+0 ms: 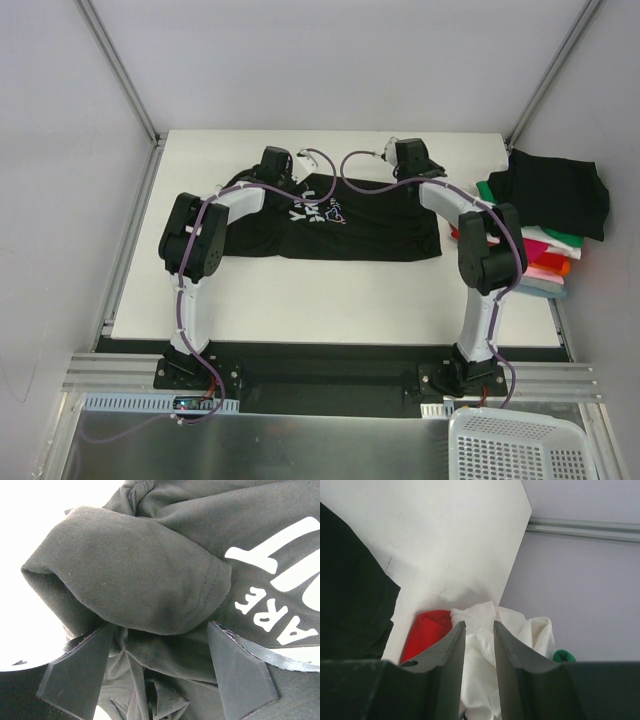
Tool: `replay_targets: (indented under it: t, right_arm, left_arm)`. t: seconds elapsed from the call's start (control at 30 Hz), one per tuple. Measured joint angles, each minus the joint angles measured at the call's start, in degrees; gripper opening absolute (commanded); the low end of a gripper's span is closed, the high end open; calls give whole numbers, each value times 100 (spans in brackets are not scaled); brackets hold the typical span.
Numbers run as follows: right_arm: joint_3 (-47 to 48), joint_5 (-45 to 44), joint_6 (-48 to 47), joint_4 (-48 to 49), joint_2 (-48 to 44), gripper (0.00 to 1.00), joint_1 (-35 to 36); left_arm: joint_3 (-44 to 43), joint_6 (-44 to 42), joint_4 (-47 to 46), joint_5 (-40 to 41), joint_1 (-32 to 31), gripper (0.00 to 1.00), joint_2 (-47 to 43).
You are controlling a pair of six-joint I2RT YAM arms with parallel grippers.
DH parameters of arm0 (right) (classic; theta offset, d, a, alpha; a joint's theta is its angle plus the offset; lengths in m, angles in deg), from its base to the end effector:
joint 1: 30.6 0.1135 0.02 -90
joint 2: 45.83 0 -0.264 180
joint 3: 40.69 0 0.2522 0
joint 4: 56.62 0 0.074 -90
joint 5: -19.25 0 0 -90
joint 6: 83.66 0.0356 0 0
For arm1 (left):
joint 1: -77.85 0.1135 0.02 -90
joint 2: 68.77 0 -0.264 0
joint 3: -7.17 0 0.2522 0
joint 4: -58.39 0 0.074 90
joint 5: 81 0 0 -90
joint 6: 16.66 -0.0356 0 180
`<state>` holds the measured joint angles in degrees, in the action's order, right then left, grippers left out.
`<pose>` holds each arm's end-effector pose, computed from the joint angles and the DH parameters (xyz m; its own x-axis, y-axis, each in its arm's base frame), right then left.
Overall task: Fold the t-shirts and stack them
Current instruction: Fold the tshirt
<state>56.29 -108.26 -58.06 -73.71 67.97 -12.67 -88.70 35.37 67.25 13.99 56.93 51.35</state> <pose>0.4375 0.1188 0.2250 -0.4427 -0.8951 -0.0522 -0.3765 0.2384 -0.8952 0.4440 -0.1664 0.1785 -0.2253 0.7423 -0.6311 0.5407 0.6341 0.5528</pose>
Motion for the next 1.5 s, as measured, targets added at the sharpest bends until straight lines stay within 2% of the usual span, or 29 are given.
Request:
replay_targets:
  t: [0.07,0.4,1.1,1.23,1.27,1.3,1.4,1.5]
  right_arm:
    - [-68,7,-85,162,35,27,26]
    - [-111,-79,-321,538,190,25,162]
    - [-52,-339,-501,706,369,24,-293]
    - [-17,-192,-107,227,245,35,-199]
    - [28,-79,66,-83,164,55,-149]
    - [114,50,251,-422,79,60,-85]
    - [411,420,852,-1222,-197,63,164]
    - [553,721,1215,-1700,-433,56,411]
  left_arm:
    - [0,0,0,0,0,76,0]
    - [0,-2,0,0,0,76,0]
    - [17,0,0,0,0,76,0]
    - [17,-2,0,0,0,76,0]
    - [17,-2,0,2,0,76,0]
    - [20,-2,-2,0,0,76,0]
    - [17,-2,0,0,0,76,0]
    - [17,-2,0,0,0,76,0]
